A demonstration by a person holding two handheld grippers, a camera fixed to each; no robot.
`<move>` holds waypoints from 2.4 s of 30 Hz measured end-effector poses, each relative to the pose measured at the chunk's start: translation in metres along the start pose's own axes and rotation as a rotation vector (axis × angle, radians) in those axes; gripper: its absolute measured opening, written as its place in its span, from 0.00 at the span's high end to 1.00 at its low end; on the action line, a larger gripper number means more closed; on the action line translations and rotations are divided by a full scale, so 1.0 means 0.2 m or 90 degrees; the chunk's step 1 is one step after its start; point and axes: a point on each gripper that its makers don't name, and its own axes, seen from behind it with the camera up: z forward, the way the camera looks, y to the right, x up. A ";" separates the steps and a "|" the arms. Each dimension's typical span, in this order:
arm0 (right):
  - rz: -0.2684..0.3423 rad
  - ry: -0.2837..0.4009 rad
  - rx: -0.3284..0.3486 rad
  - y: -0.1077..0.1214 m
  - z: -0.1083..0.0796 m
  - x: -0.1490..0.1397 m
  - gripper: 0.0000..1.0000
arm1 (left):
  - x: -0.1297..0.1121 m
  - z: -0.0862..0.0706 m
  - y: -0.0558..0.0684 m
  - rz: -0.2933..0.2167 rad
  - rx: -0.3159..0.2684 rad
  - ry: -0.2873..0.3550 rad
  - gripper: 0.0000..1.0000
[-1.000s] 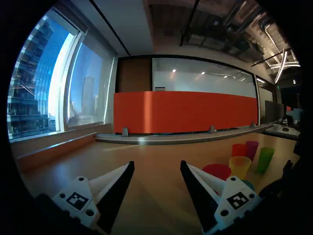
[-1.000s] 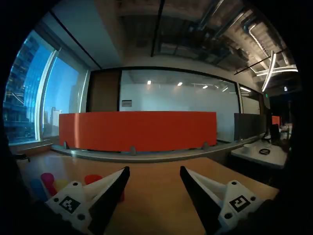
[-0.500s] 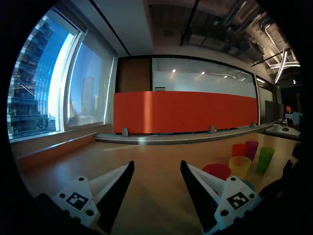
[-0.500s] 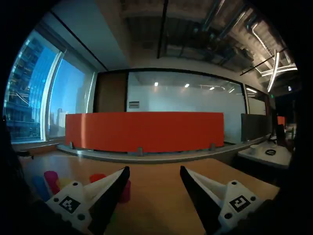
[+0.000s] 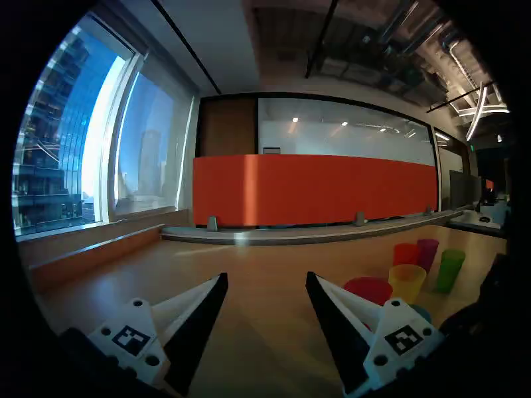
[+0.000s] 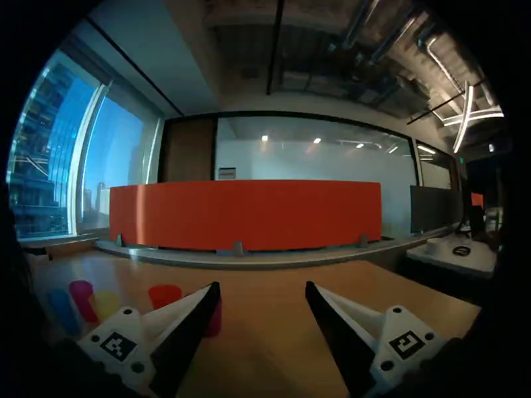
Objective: Pour water
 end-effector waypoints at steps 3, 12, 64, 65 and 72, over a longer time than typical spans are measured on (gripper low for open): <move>-0.008 0.003 0.006 -0.01 -0.01 -0.02 0.01 | 0.00 0.00 0.00 0.000 0.000 0.000 0.13; -0.001 -0.006 0.011 -0.01 0.00 -0.09 0.01 | 0.00 0.00 0.00 0.000 0.000 0.000 0.13; 0.001 -0.028 0.006 0.04 0.02 -0.18 0.01 | 0.00 0.00 0.00 0.000 0.000 0.000 0.13; 0.001 -0.028 0.006 0.04 0.02 -0.18 0.01 | 0.00 0.00 0.00 0.000 0.000 0.000 0.13; 0.002 -0.028 0.005 0.04 0.02 -0.19 0.00 | 0.00 0.00 0.00 0.000 0.000 0.000 0.13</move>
